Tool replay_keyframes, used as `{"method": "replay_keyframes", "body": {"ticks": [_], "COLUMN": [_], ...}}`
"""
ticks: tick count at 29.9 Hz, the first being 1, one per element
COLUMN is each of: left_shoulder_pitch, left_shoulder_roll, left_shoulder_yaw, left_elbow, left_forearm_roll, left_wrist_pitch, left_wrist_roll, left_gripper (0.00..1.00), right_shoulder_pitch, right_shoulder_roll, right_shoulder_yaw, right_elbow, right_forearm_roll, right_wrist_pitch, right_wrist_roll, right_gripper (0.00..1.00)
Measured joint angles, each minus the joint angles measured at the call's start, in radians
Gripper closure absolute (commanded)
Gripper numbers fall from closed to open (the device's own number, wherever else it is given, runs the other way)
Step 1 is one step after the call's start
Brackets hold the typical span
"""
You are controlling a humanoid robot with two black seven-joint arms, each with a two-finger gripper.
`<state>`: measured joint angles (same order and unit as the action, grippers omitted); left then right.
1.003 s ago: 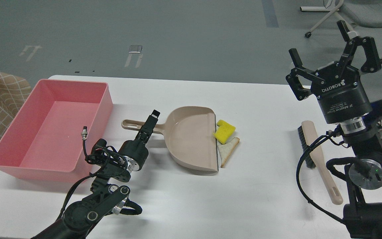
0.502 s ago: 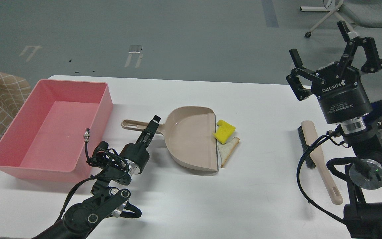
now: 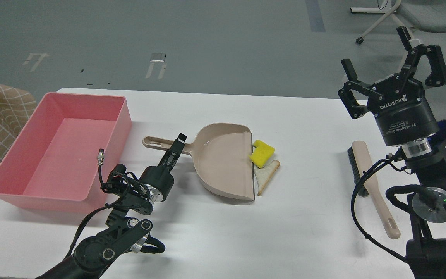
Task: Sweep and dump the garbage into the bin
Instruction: 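Grasp the beige dustpan handle with the left gripper, then move the right gripper down toward the wooden brush handle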
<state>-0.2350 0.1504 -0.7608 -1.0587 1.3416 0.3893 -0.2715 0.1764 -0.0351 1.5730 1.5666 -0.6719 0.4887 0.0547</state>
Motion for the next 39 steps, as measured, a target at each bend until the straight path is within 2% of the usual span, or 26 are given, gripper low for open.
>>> {"method": "replay_keyframes", "body": {"ticks": [7, 14, 19, 21, 23, 25, 27, 28, 30, 34, 38, 39], "left_shoulder_pitch": [0.006, 0.008, 0.008, 0.008, 0.008, 0.009, 0.009, 0.009, 0.009, 0.007, 0.005, 0.005], "left_shoulder_roll": [0.017, 0.021, 0.022, 0.021, 0.019, 0.019, 0.018, 0.018, 0.019, 0.021, 0.021, 0.021], "left_shoulder_yaw": [0.0, 0.002, 0.002, 0.002, 0.002, 0.002, 0.002, 0.002, 0.002, 0.002, 0.003, 0.003], "left_elbow": [-0.002, -0.003, -0.003, -0.003, -0.003, -0.003, -0.003, -0.003, -0.003, -0.003, -0.003, -0.003], "left_forearm_roll": [0.002, 0.002, 0.001, 0.001, 0.001, 0.0, -0.001, -0.001, 0.0, 0.002, 0.003, 0.003], "left_wrist_pitch": [0.004, 0.006, 0.007, 0.007, 0.008, 0.008, 0.008, 0.008, 0.013, 0.022, 0.023, 0.023], "left_wrist_roll": [0.0, -0.002, -0.002, -0.002, -0.002, -0.002, -0.004, -0.007, -0.017, -0.024, -0.024, -0.024], "left_gripper": [0.61, 0.61, 0.61, 0.6, 0.6, 0.6, 0.61, 0.61, 0.61, 0.62, 0.78, 0.79], "right_shoulder_pitch": [0.001, -0.004, -0.015, -0.016, -0.017, -0.021, -0.035, -0.046, -0.07, -0.114, -0.131, -0.133], "right_shoulder_roll": [-0.074, -0.147, -0.298, -0.341, -0.383, -0.429, -0.436, -0.436, -0.434, -0.441, -0.444, -0.444], "right_shoulder_yaw": [-0.008, -0.011, 0.034, 0.08, 0.121, 0.151, 0.169, 0.175, 0.178, 0.177, 0.173, 0.173], "right_elbow": [-0.011, -0.056, 0.019, 0.043, 0.051, 0.053, 0.054, 0.055, 0.059, 0.062, 0.061, 0.059], "right_forearm_roll": [-0.141, -0.381, -0.404, -0.407, -0.419, -0.473, -0.532, -0.56, -0.598, -0.66, -0.726, -0.731], "right_wrist_pitch": [-0.001, -0.121, -0.145, -0.143, -0.115, -0.048, -0.014, -0.006, -0.002, 0.0, 0.0, 0.0], "right_wrist_roll": [0.0, 0.0, 0.027, 0.056, 0.116, 0.224, 0.306, 0.332, 0.353, 0.357, 0.342, 0.336], "right_gripper": [0.0, 0.0, 0.0, 0.0, 0.0, 0.0, 0.0, 0.0, 0.01, 0.01, 0.01, 0.01]}}
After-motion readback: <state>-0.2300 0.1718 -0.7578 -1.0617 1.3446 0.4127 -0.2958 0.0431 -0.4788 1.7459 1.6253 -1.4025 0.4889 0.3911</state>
